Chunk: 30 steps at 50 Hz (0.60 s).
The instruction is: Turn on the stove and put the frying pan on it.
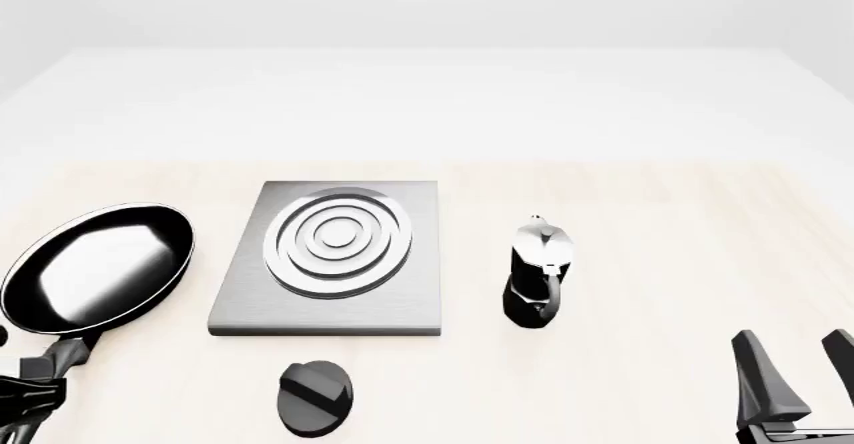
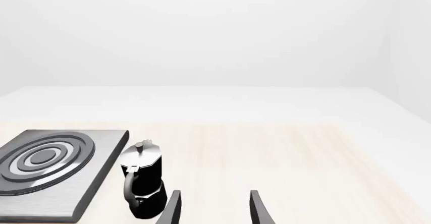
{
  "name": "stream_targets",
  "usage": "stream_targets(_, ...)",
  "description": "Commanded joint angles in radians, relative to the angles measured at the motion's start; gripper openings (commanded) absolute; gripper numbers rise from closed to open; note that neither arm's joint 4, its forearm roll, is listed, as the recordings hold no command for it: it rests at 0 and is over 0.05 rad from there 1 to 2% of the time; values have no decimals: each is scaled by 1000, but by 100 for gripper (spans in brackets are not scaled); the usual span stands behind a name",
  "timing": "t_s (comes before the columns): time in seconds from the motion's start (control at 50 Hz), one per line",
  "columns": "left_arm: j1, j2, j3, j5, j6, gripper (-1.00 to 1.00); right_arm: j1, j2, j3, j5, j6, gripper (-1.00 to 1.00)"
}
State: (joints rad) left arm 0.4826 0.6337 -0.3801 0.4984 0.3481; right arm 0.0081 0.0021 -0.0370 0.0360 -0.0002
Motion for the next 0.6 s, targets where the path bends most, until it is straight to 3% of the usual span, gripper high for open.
stream_targets(0.02,32,46,21,-55,5,100,0,0,0,0,0,100)
stream_targets(0.6,53,174,47,-191,21,100,0,0,0,0,0,100)
